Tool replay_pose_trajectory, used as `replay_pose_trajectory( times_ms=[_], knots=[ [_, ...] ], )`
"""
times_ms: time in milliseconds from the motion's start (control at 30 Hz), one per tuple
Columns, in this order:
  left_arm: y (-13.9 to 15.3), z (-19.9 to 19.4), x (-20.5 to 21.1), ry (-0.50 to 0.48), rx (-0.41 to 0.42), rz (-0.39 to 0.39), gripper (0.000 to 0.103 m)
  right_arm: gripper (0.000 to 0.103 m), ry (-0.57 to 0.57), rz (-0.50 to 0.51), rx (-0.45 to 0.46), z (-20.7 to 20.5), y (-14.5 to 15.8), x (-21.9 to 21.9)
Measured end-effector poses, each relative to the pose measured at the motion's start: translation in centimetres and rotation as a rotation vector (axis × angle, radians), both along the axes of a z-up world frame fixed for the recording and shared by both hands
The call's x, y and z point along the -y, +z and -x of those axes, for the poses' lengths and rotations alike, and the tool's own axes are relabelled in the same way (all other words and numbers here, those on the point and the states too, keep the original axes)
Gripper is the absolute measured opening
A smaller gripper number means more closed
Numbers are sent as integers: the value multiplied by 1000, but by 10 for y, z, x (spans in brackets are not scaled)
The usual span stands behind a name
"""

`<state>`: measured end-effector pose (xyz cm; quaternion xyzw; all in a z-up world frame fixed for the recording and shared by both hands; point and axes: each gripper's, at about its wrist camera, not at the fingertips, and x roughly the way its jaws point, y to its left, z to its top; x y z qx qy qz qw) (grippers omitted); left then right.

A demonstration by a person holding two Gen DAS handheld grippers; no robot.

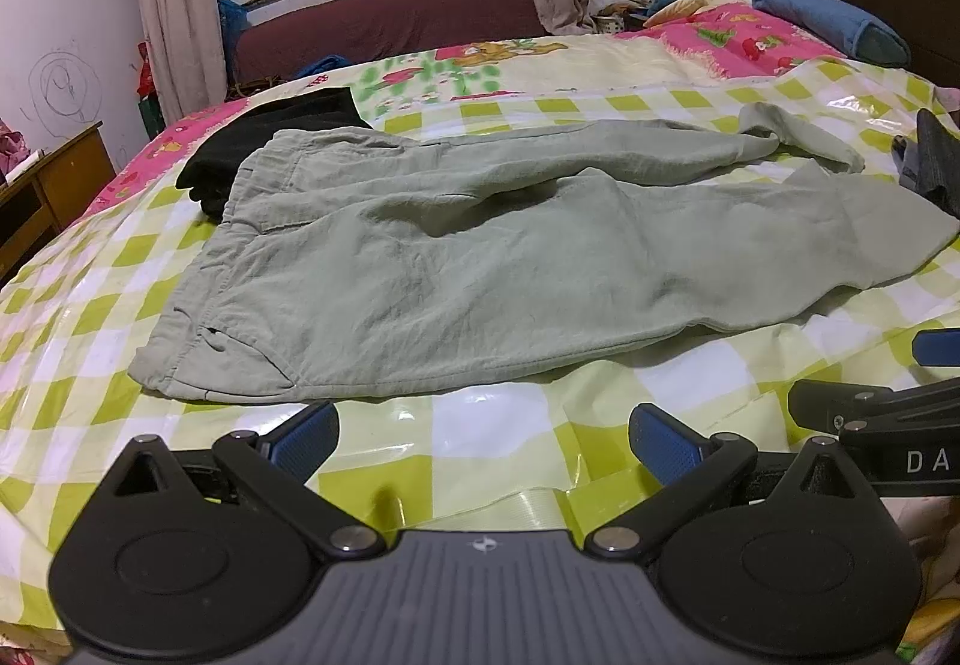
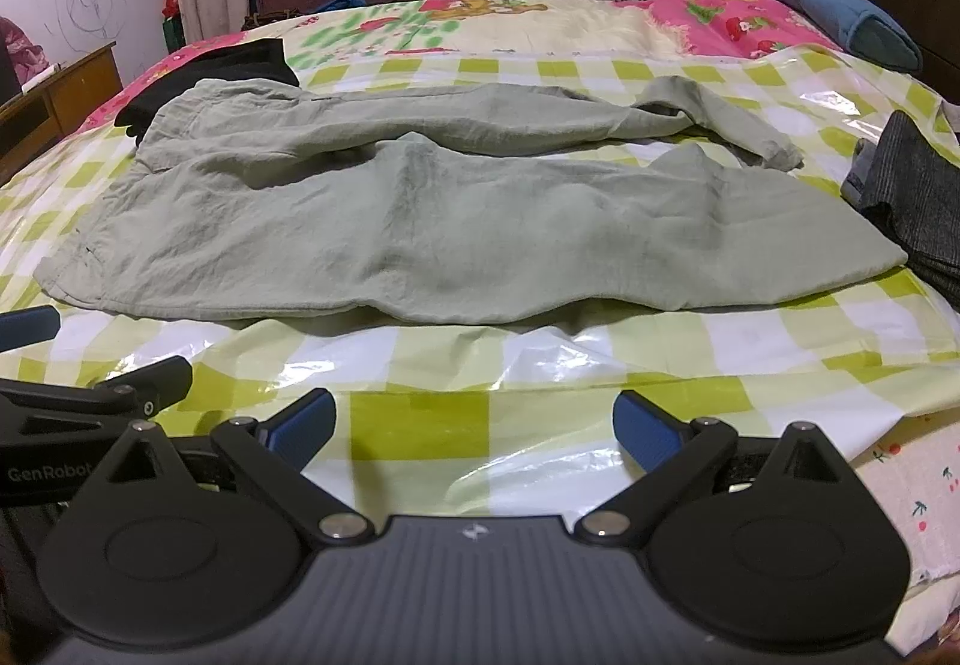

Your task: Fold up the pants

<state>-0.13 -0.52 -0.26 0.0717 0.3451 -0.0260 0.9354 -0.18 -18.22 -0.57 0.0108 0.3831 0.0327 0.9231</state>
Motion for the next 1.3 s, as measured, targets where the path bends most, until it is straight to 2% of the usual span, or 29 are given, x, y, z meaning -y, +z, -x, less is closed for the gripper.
replay_pose_trajectory(
  times_ms=[800,900,1033,1233,1300],
  knots=[
    [-1,-2,-4,13,-1,5,103,99,16,0,6,-2,1,-2],
    [2,-6,-13,31,-1,29,103,99,45,3,24,-6,5,-9],
    [12,-10,-37,76,39,59,103,99,101,16,51,-18,12,-25],
    [9,-31,-92,164,79,-65,103,99,280,78,78,-38,13,-71],
    [5,-44,-114,193,72,-68,103,99,339,86,84,-47,11,-90]
  ],
)
